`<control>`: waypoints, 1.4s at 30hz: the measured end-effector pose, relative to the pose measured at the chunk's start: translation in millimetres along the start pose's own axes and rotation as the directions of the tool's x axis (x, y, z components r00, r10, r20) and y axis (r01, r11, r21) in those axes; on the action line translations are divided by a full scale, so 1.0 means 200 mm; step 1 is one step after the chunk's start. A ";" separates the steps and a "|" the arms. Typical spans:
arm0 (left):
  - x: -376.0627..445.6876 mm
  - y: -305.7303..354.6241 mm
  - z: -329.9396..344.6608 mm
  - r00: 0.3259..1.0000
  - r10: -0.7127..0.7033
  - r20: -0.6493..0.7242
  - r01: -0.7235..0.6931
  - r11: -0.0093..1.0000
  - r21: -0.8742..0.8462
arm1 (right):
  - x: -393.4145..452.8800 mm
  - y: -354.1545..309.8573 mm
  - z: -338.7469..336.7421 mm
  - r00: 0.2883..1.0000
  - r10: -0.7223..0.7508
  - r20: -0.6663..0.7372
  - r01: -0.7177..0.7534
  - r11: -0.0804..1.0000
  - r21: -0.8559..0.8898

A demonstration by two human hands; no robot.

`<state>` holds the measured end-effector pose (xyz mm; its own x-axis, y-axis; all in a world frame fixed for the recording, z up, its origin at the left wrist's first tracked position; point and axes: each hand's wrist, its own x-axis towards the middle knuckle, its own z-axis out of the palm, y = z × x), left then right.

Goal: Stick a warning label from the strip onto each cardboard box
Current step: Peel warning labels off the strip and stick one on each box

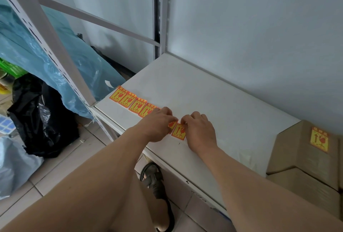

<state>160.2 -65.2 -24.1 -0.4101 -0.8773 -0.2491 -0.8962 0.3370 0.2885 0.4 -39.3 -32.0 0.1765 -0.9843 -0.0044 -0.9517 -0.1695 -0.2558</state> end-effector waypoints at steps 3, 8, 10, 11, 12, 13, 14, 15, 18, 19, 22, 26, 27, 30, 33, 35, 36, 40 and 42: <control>0.00 0.00 -0.01 1.000 -0.009 0.010 0.009 1.000 0.001 | -0.01 0.00 0.00 1.000 0.013 -0.007 -0.012 0.999 0.030; 0.00 0.00 0.00 1.000 -0.013 0.005 0.013 1.000 -0.001 | -0.01 0.01 0.00 1.000 -0.001 -0.011 0.001 0.999 0.049; 0.00 0.00 0.00 1.000 -0.011 0.010 0.011 1.000 0.000 | 0.00 0.00 0.01 1.000 -0.002 -0.009 0.002 1.000 0.021; 0.00 0.00 0.00 1.000 -0.010 0.012 0.010 1.000 0.000 | 0.00 0.00 0.00 1.000 0.001 -0.006 -0.001 1.000 0.006; 0.00 0.00 0.00 1.000 -0.009 0.014 0.009 1.000 -0.001 | 0.00 -0.01 0.00 1.000 0.004 -0.002 -0.004 1.000 -0.003; 0.00 0.00 0.00 1.000 -0.008 0.014 0.008 1.000 -0.003 | 0.00 -0.01 0.00 1.000 0.006 0.004 -0.006 1.000 -0.004; 0.00 -0.01 0.00 1.000 -0.008 0.011 0.009 1.000 -0.005 | 0.00 -0.01 0.00 1.000 0.006 0.007 -0.006 1.000 -0.002; 0.00 -0.01 0.00 1.000 -0.010 0.010 0.010 1.000 -0.007 | 0.00 -0.01 0.00 1.000 0.003 0.009 -0.003 1.000 0.006; 0.01 -0.01 0.00 1.000 -0.014 0.019 0.014 1.000 -0.003 | 0.00 0.00 0.00 1.000 -0.019 0.016 0.018 0.999 0.041; 0.01 -0.01 0.00 1.000 -0.016 0.021 0.016 1.000 0.002 | -0.01 0.01 0.00 0.999 -0.025 0.024 0.023 0.998 0.055; 0.01 -0.01 0.00 1.000 -0.017 0.016 0.017 1.000 0.007 | -0.02 0.02 0.00 0.999 -0.044 0.021 0.041 0.993 0.114; 0.00 -0.01 0.00 1.000 -0.013 0.012 0.013 1.000 -0.009 | -0.06 0.04 -0.01 1.000 -0.027 0.000 0.026 0.969 0.246; 0.00 -0.01 0.00 1.000 -0.012 0.009 0.012 1.000 -0.015 | -0.07 0.04 -0.01 1.000 -0.027 -0.005 0.027 0.965 0.261; 0.00 -0.01 0.00 1.000 -0.008 0.002 0.008 1.000 -0.011 | -0.07 0.04 0.00 1.000 0.004 0.011 -0.007 0.956 0.293; 0.00 -0.01 0.00 1.000 -0.009 0.006 0.009 1.000 -0.006 | -0.06 0.05 0.01 0.998 0.060 0.006 -0.059 0.970 0.237; 0.00 -0.01 0.00 1.000 -0.013 0.009 0.013 1.000 -0.003 | -0.05 0.06 0.01 0.999 0.044 0.007 -0.044 0.987 0.157; 0.00 -0.01 0.00 1.000 -0.013 0.013 0.013 1.000 -0.005 | -0.05 0.06 0.01 0.999 0.040 0.013 -0.041 0.988 0.151; 0.00 -0.01 0.01 1.000 -0.007 0.009 0.007 1.000 0.000 | -0.06 0.07 0.00 1.000 0.000 0.020 -0.004 0.982 0.191; 0.00 -0.01 0.01 1.000 -0.007 0.009 0.007 1.000 0.003 | -0.08 0.07 -0.02 1.000 -0.005 0.029 -0.002 0.974 0.228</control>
<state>161.7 -65.9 -25.9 -0.4052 -0.8768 -0.2591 -0.8995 0.3318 0.2842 -15.7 -25.0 -32.3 0.1887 -0.9815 -0.0314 -0.8696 -0.1522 -0.4697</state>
